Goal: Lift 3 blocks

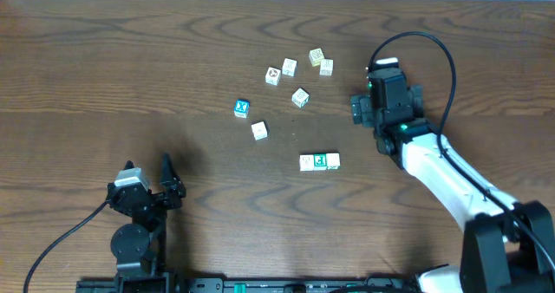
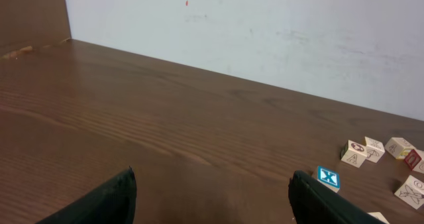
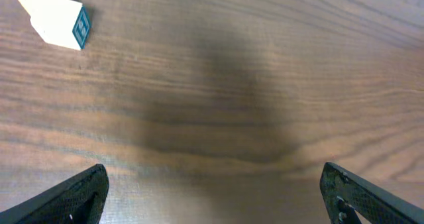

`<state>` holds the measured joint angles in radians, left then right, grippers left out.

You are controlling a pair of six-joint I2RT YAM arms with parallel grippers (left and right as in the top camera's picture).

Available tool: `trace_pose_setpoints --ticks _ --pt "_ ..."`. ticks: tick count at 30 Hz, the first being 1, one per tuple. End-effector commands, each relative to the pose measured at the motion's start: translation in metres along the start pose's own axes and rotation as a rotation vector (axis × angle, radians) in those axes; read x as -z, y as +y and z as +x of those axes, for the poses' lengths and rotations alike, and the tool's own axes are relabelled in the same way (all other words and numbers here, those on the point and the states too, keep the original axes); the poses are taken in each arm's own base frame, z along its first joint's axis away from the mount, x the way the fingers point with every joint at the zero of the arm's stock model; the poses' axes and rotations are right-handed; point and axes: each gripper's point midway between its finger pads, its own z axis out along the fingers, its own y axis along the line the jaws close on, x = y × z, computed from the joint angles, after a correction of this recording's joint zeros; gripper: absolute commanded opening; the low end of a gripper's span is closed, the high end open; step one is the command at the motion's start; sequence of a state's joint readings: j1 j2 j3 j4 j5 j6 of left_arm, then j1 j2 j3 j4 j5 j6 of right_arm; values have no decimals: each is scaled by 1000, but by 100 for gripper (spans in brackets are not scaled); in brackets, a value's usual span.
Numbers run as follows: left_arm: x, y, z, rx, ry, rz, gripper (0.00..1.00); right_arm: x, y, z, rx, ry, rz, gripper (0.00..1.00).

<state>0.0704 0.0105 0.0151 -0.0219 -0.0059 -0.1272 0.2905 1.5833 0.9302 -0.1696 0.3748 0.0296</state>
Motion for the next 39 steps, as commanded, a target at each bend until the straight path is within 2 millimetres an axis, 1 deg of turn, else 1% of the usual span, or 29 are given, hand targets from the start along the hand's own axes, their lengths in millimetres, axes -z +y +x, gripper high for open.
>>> trace_pose_setpoints --ticks 1,2,3,4,7,11,14,18,21,23,26,29,33,36,39 --pt "0 8 15 -2 49 -40 74 34 -7 -27 -16 -93 -5 99" --pt "0 8 15 -2 49 -40 74 44 -8 -31 -17 -108 -10 99" --pt "0 8 15 -2 49 -40 74 57 -10 -35 -18 -131 -12 99" --pt "0 8 15 -2 49 -40 74 62 -11 -37 -20 -139 -13 99" --pt "0 8 15 -2 49 -40 74 94 -23 -55 -56 -225 -17 99" --pt "0 8 15 -2 49 -40 74 138 -30 -71 -91 -330 -82 99" --pt "0 8 15 -2 49 -40 74 163 -39 -81 -120 -405 -91 99" --pt "0 8 15 -2 49 -40 74 194 -52 -82 -210 -501 -107 99" --pt "0 8 15 -2 49 -40 74 210 -60 -73 -280 -584 -141 99" --pt "0 8 15 -2 49 -40 74 218 -62 -65 -294 -649 -179 99" --pt "0 8 15 -2 49 -40 74 226 -64 -46 -314 -747 -228 99" --pt "0 8 15 -2 49 -40 74 232 -71 -31 -378 -826 -241 99" --pt "0 8 15 -2 49 -40 74 244 -79 -21 -407 -950 -237 99" --pt "0 8 15 -2 49 -40 74 243 -80 -11 -415 -989 -230 99" --pt "0 8 15 -2 49 -40 74 232 -78 4 -417 -984 -221 99"
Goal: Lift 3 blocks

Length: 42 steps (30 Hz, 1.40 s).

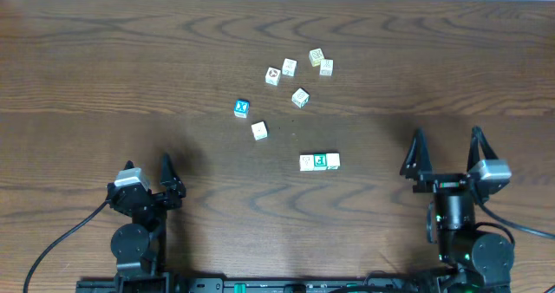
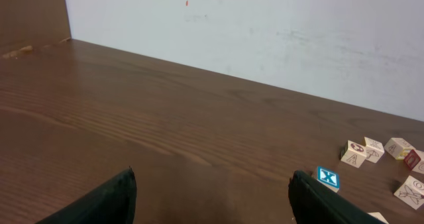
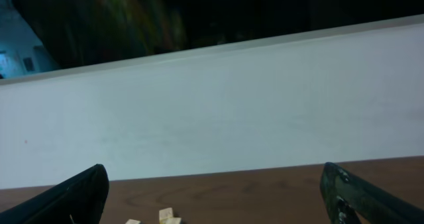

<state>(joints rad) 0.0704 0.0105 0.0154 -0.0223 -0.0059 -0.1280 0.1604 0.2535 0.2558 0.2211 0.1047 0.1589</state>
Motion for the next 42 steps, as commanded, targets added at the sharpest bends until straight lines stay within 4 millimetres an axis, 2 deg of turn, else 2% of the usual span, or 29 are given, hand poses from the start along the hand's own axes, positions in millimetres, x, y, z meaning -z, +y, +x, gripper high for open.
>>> trace_pose_setpoints --ticks 1,5,8,12,18,23,29,42 --pt "0 8 15 -2 49 -40 74 7 -5 19 -14 10 2 99" --pt "0 8 15 -2 49 -40 74 16 -15 38 -10 -2 21 99" --pt "0 8 15 -2 49 -40 74 22 -19 44 -5 -28 23 99" --pt "0 8 15 -2 49 -40 74 22 -27 57 3 -12 45 99" --pt "0 8 15 -2 49 -40 74 25 -36 92 91 132 75 99" --pt "0 8 15 -2 49 -40 74 33 -51 126 99 276 138 99" --pt "0 9 15 -2 49 -40 74 34 -55 125 111 277 151 99" --pt "0 8 15 -2 49 -40 74 34 -48 128 118 290 107 99"
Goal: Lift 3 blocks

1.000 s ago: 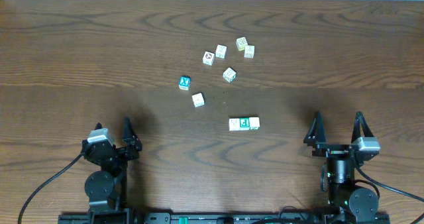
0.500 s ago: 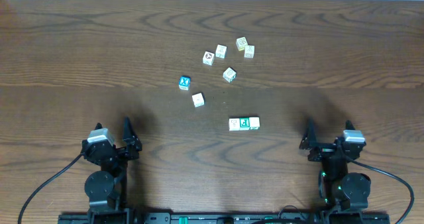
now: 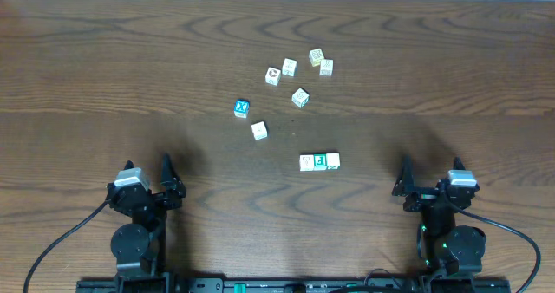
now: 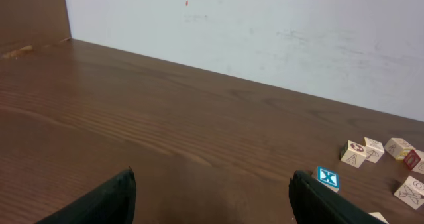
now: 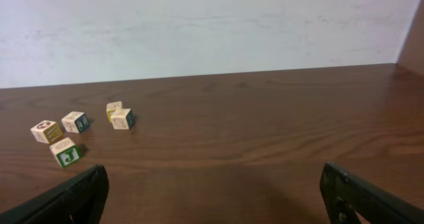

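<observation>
Several small lettered blocks lie loose mid-table. Three of them sit side by side in a row (image 3: 320,161), with a blue X block (image 3: 242,107) and a white block (image 3: 259,130) to their left. The rest cluster farther back (image 3: 300,97). My left gripper (image 3: 147,170) rests open at the front left with nothing in it; its wrist view shows the blue X block (image 4: 328,177) beyond the right finger (image 4: 324,199). At the front right my right gripper (image 3: 430,173) is open and holds nothing, and its view shows a green J block (image 5: 66,152) far to the left.
A white wall (image 5: 212,25) runs along the table's far edge. Both arm bases sit at the near edge. Bare wood (image 3: 104,76) stretches left of the blocks and between the blocks and each gripper.
The right arm has settled lower at the front right. Its wrist view now shows the table and blocks, where before it showed mostly the wall. The left arm and the blocks are unchanged.
At first the right gripper hung open over the table just right of the block cluster, facing down. Then it was back at the front right edge, tilted up toward the wall. Now it sits level there. The row of three blocks and the left arm stayed put.
</observation>
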`<state>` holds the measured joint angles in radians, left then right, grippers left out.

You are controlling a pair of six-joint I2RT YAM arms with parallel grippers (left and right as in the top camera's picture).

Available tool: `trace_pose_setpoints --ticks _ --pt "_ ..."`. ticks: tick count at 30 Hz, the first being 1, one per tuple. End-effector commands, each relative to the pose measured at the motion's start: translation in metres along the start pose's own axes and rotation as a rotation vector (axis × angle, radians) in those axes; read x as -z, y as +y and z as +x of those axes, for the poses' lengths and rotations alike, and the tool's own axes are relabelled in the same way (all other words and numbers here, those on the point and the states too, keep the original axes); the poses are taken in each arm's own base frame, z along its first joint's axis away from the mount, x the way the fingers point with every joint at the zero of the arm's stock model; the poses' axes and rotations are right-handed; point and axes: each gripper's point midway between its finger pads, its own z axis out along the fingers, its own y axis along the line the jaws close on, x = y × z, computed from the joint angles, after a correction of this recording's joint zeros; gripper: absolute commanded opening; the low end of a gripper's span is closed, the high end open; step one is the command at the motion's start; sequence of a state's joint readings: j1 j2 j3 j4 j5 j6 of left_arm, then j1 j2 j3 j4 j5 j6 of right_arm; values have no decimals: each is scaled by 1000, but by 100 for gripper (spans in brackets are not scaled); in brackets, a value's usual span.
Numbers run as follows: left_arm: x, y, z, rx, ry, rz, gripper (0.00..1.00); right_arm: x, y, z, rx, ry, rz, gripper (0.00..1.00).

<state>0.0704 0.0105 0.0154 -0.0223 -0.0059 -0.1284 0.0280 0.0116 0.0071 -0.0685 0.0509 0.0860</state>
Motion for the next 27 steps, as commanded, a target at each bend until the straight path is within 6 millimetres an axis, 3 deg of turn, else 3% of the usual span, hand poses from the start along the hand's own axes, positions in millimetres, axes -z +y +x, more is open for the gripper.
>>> trace_pose_setpoints --ticks 1,27 --pt "0 8 15 -3 49 -40 74 0 -2 2 14 6 -2 99" --pt "0 8 15 -3 49 -40 74 0 -4 0 15 -2 9 99"
